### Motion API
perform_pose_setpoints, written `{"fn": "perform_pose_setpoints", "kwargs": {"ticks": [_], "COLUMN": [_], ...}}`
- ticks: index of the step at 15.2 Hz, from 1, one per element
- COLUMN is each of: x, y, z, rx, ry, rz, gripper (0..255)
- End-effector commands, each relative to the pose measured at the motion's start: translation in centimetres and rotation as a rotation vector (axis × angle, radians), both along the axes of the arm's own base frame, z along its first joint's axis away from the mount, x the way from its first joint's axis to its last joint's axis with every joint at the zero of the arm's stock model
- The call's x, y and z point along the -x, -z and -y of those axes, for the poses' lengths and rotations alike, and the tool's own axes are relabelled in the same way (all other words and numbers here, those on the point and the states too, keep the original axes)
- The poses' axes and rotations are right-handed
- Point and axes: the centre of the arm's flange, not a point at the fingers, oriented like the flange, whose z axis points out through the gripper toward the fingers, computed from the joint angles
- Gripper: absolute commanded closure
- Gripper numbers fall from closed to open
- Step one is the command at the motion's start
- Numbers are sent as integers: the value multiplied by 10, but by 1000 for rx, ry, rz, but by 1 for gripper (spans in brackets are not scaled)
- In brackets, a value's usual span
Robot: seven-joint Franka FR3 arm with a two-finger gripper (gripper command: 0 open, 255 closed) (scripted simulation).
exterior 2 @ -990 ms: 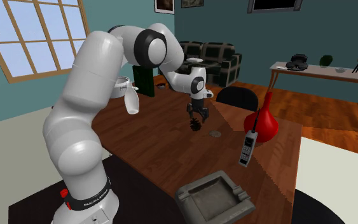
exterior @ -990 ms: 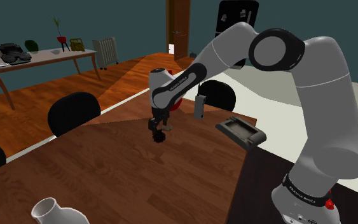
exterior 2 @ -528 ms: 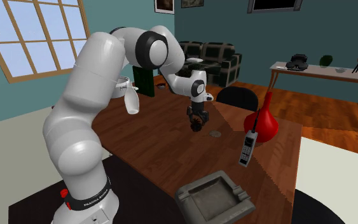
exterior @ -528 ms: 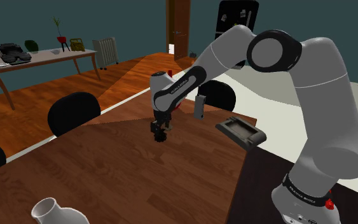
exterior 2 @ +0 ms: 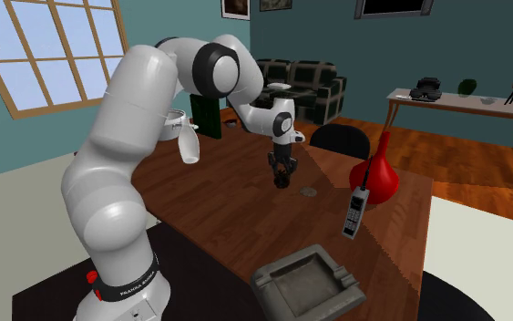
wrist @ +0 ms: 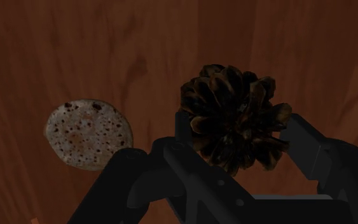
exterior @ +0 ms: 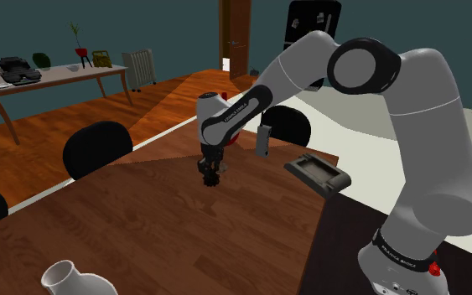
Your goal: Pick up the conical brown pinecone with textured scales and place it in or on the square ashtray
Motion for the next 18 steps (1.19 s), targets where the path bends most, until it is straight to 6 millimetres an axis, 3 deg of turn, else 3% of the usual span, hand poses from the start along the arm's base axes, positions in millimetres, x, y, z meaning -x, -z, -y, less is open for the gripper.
{"fn": "perform_pose_setpoints", "kwargs": {"ticks": [1,2,18], "x": [3,1,1], "y": [6,9,-75], "z": [4,7,7], "rx": [5,5,5], "ry": [5,5,5], "rz": [-14,-14,-14], "gripper": [255,255,255]}}
